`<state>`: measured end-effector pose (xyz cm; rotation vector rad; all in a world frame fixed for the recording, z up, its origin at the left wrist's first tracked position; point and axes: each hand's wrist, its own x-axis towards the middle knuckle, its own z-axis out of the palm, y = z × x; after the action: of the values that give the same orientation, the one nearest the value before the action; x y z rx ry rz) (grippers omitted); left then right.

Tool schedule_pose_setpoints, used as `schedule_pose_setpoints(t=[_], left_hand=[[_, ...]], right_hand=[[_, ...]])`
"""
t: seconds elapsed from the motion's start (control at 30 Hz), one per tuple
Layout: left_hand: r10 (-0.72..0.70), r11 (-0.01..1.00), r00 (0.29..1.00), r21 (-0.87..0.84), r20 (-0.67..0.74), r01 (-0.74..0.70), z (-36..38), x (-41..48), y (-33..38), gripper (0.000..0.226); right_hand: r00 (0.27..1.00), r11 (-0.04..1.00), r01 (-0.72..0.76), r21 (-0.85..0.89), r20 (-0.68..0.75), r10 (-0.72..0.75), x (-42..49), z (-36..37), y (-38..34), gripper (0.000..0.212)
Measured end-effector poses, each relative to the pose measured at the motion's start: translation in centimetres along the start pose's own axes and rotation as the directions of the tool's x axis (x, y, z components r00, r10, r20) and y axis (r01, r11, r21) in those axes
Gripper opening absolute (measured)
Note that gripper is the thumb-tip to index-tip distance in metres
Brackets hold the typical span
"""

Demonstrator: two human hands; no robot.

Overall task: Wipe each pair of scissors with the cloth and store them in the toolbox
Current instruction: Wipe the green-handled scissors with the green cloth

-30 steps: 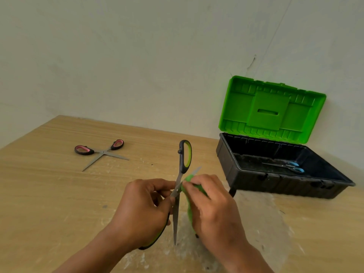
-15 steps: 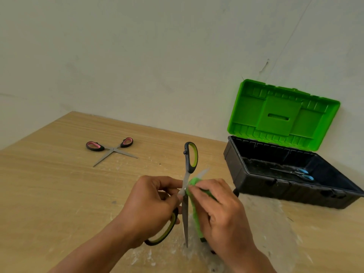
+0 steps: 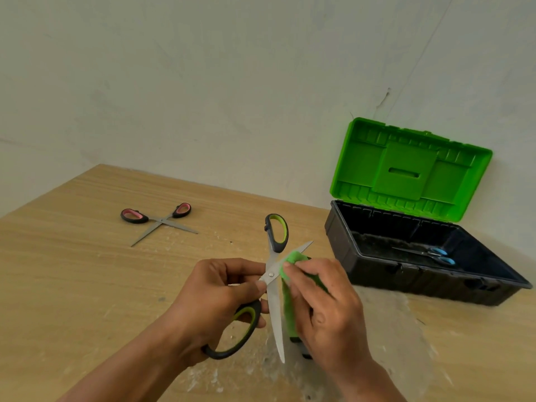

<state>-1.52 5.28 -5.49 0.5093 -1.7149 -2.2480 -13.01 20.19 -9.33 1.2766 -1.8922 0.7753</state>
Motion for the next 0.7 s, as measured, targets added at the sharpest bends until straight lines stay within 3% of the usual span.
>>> schedule_pose_setpoints(t=[0.1,0.23,0.37,0.5,0.63,0.7], left_hand=[[-0.030,0.999,0.999,-0.014,0.022,0.031,-0.1,0.1,-0.1,0.017],[-0.033,0.996,0.999,-0.081,0.025,0.035,-0.1,0.1,0.1,0.017],[-0.058,0.994,0.998,-0.094,0.021,0.060,-0.2,0.4,-0.2,0.015],[-0.083,0.984,0.995,-0.154,0.056,0.090,-0.1,0.4,-0.1,0.018],[-0.093,0.987,0.993,-0.123,0.072,0.101,-0.2,0.4,-0.5,0.018],[-0.075,0.988,0.993,-0.126,0.091,0.087,-0.1,0.3,-0.3,0.015]], right_hand=[[0.995,0.997,-0.082,-0.012,-0.061,0.081,0.4,0.1,0.8,0.022],[0.999,0.999,0.033,0.029,-0.016,-0.033,0.0,0.1,-0.4,0.026],[0.997,0.999,-0.046,-0.027,-0.056,0.044,0.6,0.2,0.8,0.024],[0.999,0.997,0.053,0.060,-0.008,-0.052,0.1,0.1,0.0,0.027],[0.987,0.994,-0.106,0.001,-0.120,0.106,0.8,-0.2,1.7,0.021],[0.994,0.999,-0.042,0.017,-0.096,0.043,0.4,-0.3,0.9,0.023]])
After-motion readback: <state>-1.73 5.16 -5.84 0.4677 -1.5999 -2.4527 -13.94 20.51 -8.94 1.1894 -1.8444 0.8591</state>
